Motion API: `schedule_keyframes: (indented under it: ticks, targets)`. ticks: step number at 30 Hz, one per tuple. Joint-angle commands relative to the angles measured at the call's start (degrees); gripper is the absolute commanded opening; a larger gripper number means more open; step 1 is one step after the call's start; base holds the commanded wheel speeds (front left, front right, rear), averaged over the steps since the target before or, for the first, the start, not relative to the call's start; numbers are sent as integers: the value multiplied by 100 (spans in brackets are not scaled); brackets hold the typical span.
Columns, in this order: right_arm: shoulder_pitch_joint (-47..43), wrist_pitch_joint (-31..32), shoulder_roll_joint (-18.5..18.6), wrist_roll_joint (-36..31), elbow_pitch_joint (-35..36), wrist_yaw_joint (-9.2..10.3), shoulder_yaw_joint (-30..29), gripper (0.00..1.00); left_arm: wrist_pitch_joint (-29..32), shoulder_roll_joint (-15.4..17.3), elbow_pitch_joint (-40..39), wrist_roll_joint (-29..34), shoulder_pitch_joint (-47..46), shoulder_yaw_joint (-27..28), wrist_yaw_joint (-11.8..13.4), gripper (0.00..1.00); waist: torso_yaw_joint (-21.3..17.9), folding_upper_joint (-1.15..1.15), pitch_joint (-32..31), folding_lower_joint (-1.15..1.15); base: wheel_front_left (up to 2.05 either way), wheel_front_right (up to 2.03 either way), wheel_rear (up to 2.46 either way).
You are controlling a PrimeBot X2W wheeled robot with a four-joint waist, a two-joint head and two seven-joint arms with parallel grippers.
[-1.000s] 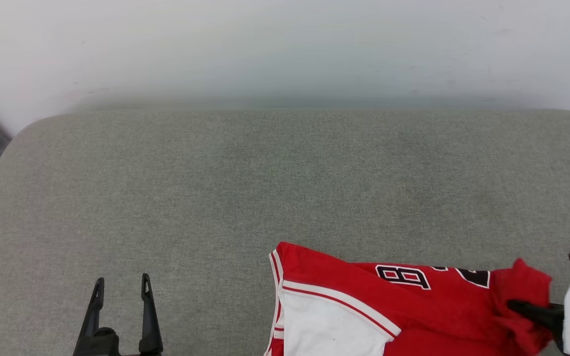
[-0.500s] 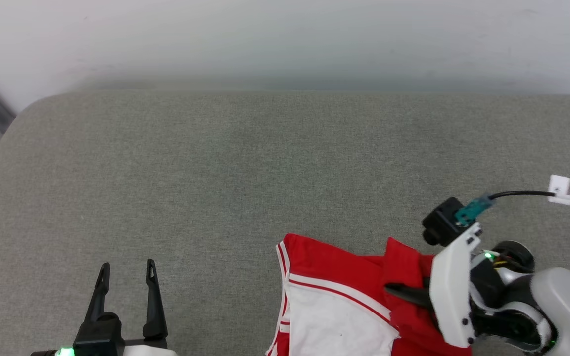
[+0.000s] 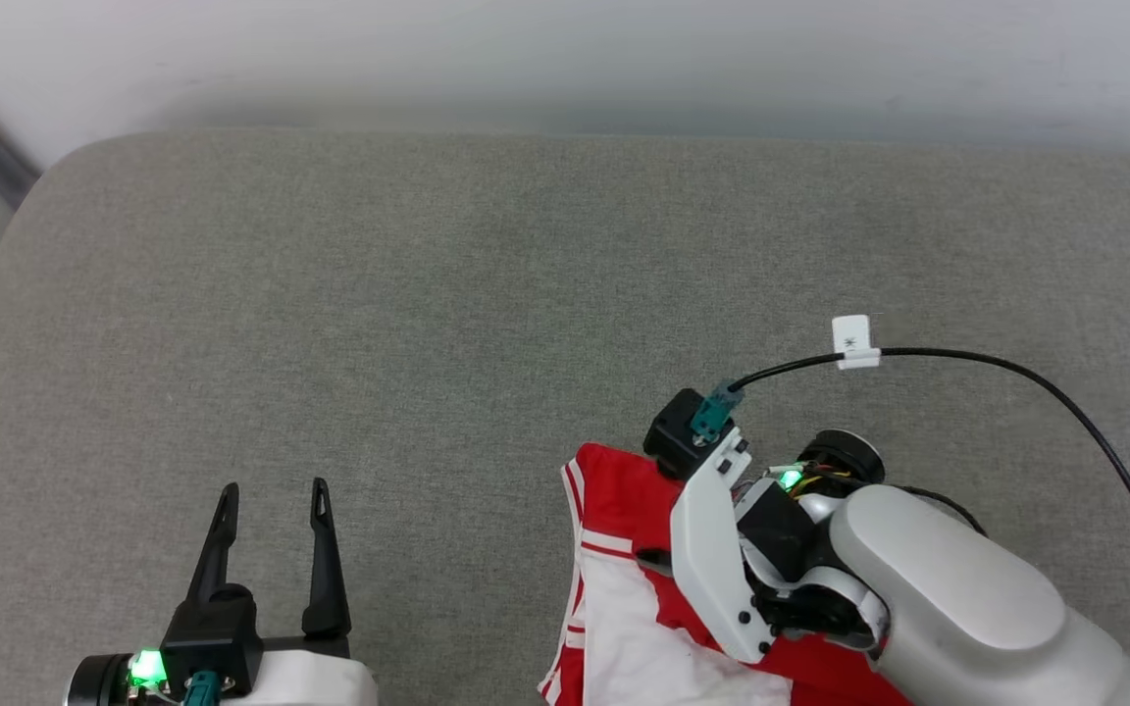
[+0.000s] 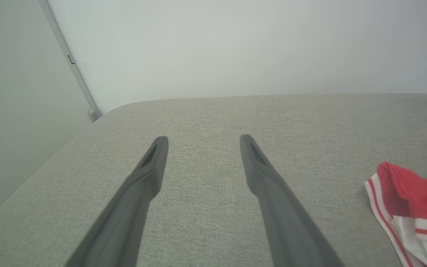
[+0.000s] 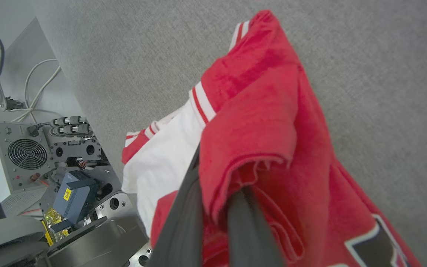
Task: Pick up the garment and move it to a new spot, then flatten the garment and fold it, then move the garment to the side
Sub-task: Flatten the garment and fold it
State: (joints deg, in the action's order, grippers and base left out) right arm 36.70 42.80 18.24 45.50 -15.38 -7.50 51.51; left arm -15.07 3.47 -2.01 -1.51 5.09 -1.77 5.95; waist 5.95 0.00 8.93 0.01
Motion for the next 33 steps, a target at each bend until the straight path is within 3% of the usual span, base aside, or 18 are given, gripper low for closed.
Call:
schedule_keyframes:
  ticks: [1, 8, 10, 11, 12, 18, 23, 27, 33]
  targets:
    - [200, -68, -79, 11, -174, 2, 235, 0, -12, -5, 25, 26, -99, -14, -22, 100, 37, 0, 60, -1, 0, 0, 0]
    - [418, -332, -168, 154, -892, 2, 969, 0, -12, -23, 111, 12, -183, 45, -76, 100, 49, 0, 107, -1, 0, 0, 0]
    - [433, -481, -147, 195, -1005, 2, 1099, 42, -12, -27, 118, -18, -157, 84, -74, 100, 41, 0, 84, -1, 0, 0, 0]
    - [500, -619, -113, 161, -977, 2, 1141, 85, -12, -31, 121, -33, -133, 99, -74, 100, 36, 0, 67, -1, 0, 0, 0]
    - [570, -781, -74, 149, -922, 2, 1150, 100, -12, -35, 125, -44, -105, 117, -77, 100, 28, 0, 41, -1, 0, 0, 0]
    - [794, -1524, 454, 113, -363, 2, 1027, 100, -12, -38, 76, 16, 78, 225, -87, 100, -109, 0, -182, -1, 0, 0, 0]
    - [630, -2577, 938, -313, -167, 2, 287, 100, -12, -43, 60, 44, 174, 311, -51, 100, -246, 0, -340, -1, 0, 0, 0]
    - [180, -3673, 947, -936, -283, 2, -690, 100, -12, -45, 67, 50, 195, 305, -45, 100, -352, 0, -429, -1, 0, 0, 0]
    - [-797, -5164, 572, -2005, -438, 2, -2444, 100, -12, -48, 62, 80, 270, 279, -76, 100, -493, 0, -539, -1, 0, 0, 0]
